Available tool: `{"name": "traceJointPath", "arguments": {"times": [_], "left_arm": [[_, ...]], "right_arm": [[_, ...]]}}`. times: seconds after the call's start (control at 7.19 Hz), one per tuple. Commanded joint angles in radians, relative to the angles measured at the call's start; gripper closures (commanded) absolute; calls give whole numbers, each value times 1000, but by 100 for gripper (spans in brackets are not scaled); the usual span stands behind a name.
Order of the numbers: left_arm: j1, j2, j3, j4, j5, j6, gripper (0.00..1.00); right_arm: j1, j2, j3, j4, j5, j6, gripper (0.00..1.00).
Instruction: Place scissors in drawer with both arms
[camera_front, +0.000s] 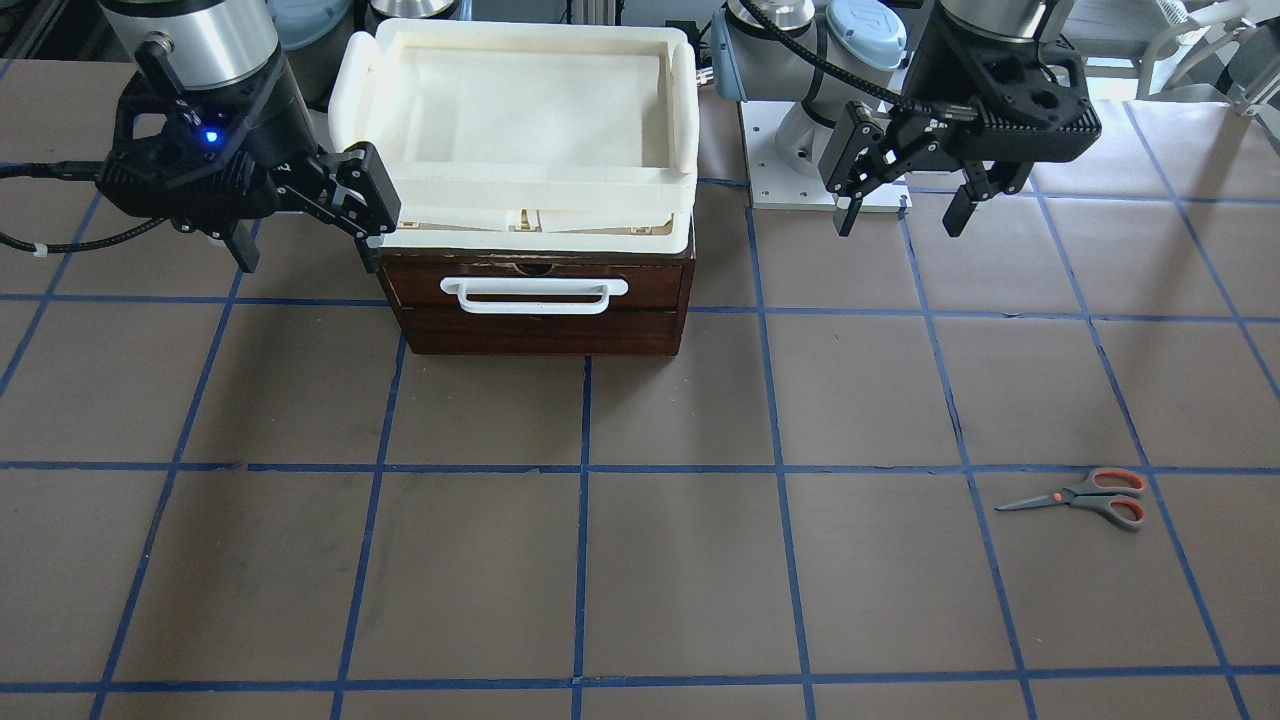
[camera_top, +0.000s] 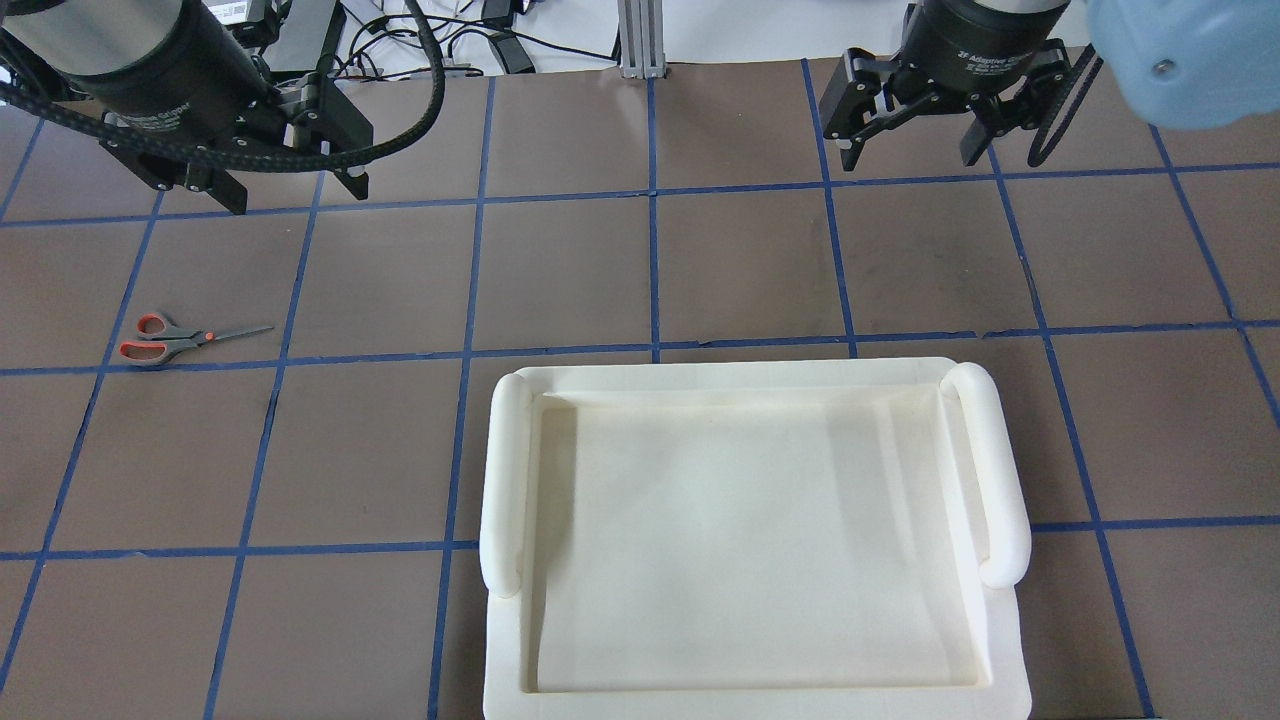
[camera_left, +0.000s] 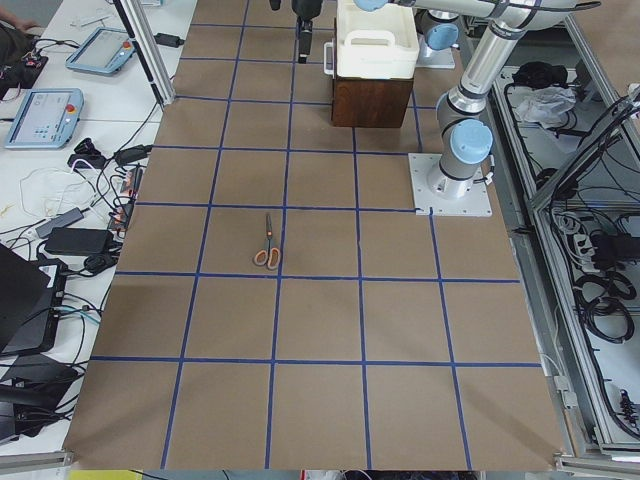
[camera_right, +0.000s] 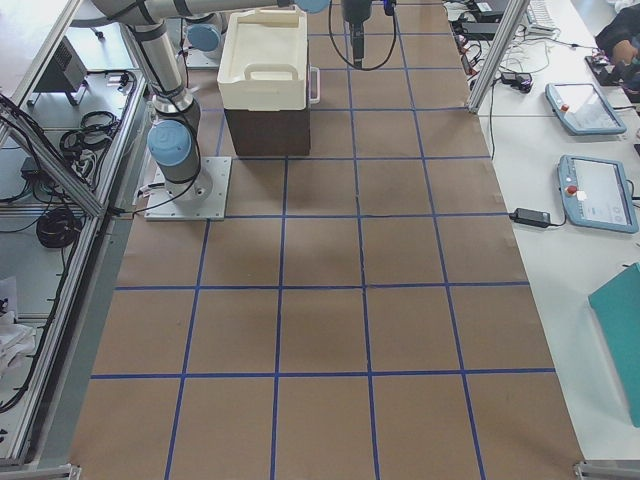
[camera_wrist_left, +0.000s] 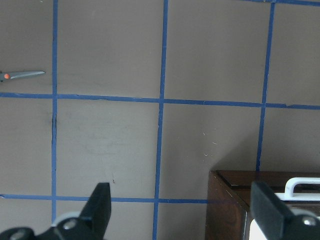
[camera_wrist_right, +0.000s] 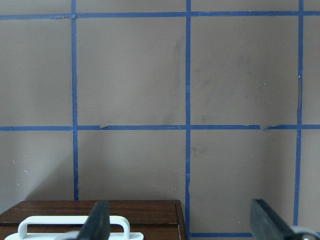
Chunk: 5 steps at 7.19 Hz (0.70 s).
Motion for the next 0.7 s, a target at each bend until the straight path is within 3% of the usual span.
{"name": "traceJointPath", "arguments": {"times": [0.0,0.42,0.56], "left_arm": [[2,3,8,-37,-2,5,0],[5,-3,6,-38,1,27,2],[45,-4,-15,-57,45,255,4]], "right_arm": [[0,-1,4,5,-2,-3,0],[3,3,9,5,9,-3,0],[24,16,10,5,43,-29,0]]}}
